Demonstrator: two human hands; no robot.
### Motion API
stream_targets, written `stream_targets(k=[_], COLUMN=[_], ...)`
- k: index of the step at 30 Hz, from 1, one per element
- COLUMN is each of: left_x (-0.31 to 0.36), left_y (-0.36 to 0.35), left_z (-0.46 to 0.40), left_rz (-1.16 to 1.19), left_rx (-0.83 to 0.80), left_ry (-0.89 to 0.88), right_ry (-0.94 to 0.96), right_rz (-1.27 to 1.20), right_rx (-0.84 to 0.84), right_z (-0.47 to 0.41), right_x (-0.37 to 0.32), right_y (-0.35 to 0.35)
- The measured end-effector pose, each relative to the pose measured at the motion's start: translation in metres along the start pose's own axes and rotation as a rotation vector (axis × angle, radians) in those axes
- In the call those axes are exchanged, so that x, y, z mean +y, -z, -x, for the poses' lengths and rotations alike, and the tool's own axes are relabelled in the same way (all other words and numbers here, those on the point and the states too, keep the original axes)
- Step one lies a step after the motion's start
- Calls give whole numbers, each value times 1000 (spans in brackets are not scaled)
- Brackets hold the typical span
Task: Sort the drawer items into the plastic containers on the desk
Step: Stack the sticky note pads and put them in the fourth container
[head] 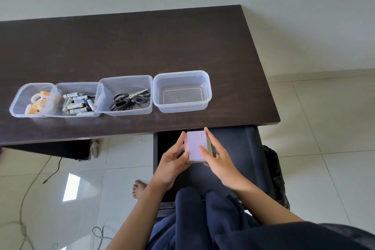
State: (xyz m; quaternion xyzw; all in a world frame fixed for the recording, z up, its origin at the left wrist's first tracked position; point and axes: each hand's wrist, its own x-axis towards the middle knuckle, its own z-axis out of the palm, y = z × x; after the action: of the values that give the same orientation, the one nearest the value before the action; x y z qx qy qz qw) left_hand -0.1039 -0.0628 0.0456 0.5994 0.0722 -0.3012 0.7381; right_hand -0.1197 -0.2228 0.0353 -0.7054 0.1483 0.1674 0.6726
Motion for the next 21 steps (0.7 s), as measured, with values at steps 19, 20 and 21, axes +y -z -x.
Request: stream_targets(k=[19,20,21], left_x=[96,102,110], left_y=[-2,0,1], left_z=[-14,-17,-20], left_rz=[-133,-149,-168], left_rx=[-39,-27,-21], left_ry=[-235,-250,-264], right_ry=[96,68,47], right_rz=[0,6,25], right_rx=[74,61,48], right_z=[-32,-39,-48], right_x=[-114,-122,-130], right_y=[6,8,9])
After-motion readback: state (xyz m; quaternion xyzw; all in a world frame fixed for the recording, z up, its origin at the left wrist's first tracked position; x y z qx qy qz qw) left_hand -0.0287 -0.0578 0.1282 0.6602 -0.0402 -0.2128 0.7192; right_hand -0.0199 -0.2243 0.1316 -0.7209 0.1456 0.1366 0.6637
